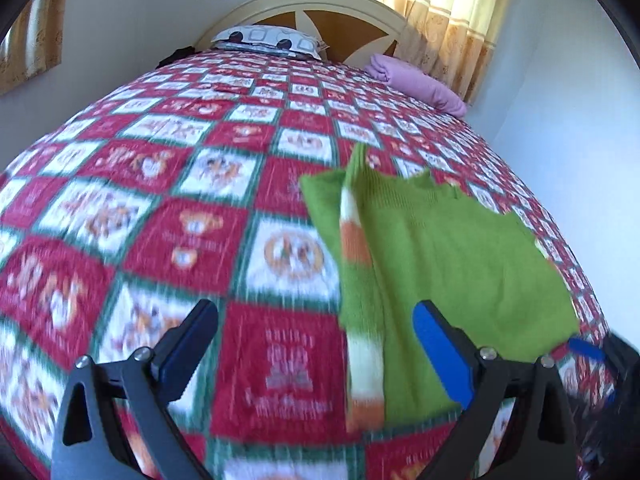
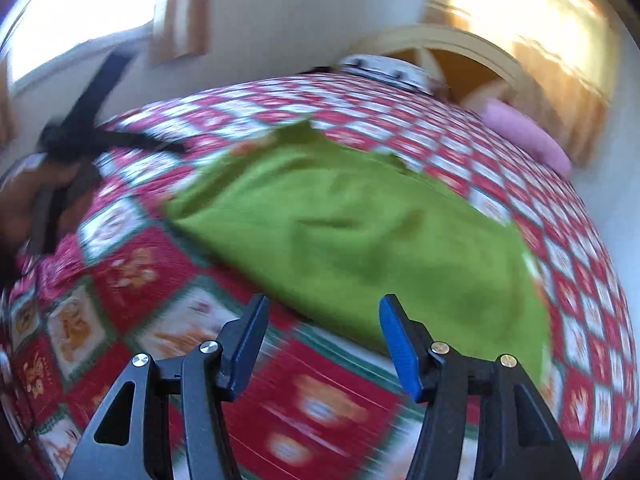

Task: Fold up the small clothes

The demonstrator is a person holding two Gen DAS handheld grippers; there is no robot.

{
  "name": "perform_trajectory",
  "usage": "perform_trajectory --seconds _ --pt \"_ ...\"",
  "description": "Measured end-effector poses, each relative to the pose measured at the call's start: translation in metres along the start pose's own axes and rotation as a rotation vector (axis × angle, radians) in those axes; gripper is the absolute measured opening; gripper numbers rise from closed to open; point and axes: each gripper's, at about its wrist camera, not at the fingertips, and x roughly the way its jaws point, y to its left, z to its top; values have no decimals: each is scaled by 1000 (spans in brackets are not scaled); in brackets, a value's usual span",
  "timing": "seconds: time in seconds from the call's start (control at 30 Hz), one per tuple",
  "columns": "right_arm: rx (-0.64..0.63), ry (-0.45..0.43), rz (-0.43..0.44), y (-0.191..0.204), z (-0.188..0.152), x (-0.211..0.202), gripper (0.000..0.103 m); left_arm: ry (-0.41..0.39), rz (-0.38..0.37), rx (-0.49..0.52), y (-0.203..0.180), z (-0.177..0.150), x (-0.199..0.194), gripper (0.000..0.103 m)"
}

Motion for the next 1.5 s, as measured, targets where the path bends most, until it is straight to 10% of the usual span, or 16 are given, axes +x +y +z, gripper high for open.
perform_trajectory --seconds 0.7,1.07,1.5 --pt "-335 -7 -16 140 43 73 59 124 -106 -104 12 61 109 90" --pt "-304 -34 -30 141 51 80 59 127 -192 -172 31 64 113 23" --pt "-310 -31 -48 145 57 88 51 148 -237 -283 33 66 111 47"
